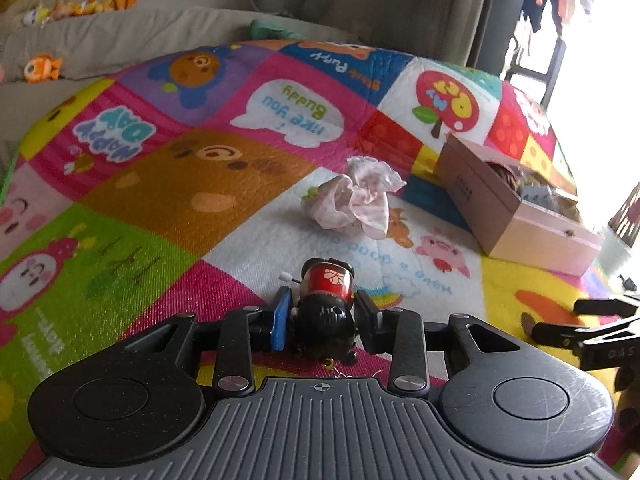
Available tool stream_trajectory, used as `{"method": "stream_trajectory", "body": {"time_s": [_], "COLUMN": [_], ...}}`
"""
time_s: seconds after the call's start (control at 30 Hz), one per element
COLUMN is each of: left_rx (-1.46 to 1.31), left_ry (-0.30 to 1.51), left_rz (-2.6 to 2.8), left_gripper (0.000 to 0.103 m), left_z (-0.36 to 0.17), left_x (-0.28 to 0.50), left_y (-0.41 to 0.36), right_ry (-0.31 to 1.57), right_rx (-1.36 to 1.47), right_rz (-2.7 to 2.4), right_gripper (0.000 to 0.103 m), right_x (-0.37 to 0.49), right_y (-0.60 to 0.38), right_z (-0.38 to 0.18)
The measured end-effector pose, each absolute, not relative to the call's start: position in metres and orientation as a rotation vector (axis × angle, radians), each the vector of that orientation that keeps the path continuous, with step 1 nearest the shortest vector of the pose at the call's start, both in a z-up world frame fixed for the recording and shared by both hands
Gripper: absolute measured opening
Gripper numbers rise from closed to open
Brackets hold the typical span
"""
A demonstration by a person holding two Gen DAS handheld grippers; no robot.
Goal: Organize objects
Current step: 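Grasp the pink-white cloth with the right tool while the left tool holds the doll figure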
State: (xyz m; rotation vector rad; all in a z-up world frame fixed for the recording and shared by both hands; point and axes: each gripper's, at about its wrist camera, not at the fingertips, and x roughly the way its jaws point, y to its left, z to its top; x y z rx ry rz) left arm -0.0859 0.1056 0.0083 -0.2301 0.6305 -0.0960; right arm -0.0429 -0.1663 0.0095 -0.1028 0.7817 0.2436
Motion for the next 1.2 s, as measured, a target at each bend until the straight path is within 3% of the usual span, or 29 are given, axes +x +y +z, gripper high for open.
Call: {"method": "stream_trajectory", "body": {"time_s": [0.23, 0.47, 0.57, 0.7, 0.73, 0.93, 1.2], "left_rx": [-0.279, -0.315, -0.335, -0.366, -0.370, -0.377, -0.369], "left_ry": [0.621, 0.617, 0.614, 0.611, 0.611, 0.610, 0.612], "left_rz": [-0.106, -0.115, -0.121, -0.130, -0.131, -0.132, -0.126], "left_gripper": [0.038, 0.038, 0.037, 0.037, 0.037, 0.037, 0.037], "left_z": [0.007, 0.005, 0.004, 0.003, 0.003, 0.004, 0.004], "left_x": [-0.087, -0.088, -0.088, -0.088, -0.088, -0.088, -0.088], "left_y": [0.111, 0.115, 0.117, 0.122, 0.122, 0.122, 0.121], "right_ry": [0.777, 0.782, 0.794, 0.867, 0.876, 0.804, 0.879], "right_rx": [-0.142, 0.053, 0.003, -0.025, -0.022, -0.058, -0.021], "right_rz": [0.434, 0.586, 0.538, 0.552, 0.556, 0.564, 0.516], "right_gripper": [0.103, 0.102, 0.086, 0.047, 0.043, 0.039, 0.039], "right_x": [-0.020, 0.042, 0.068, 0.079, 0.076, 0.032, -0.048], "right_y": [-0.108, -0.045, -0.018, -0.001, -0.001, -0.034, -0.119], "right_z": [0.036, 0.061, 0.050, 0.029, 0.028, 0.044, 0.040]}}
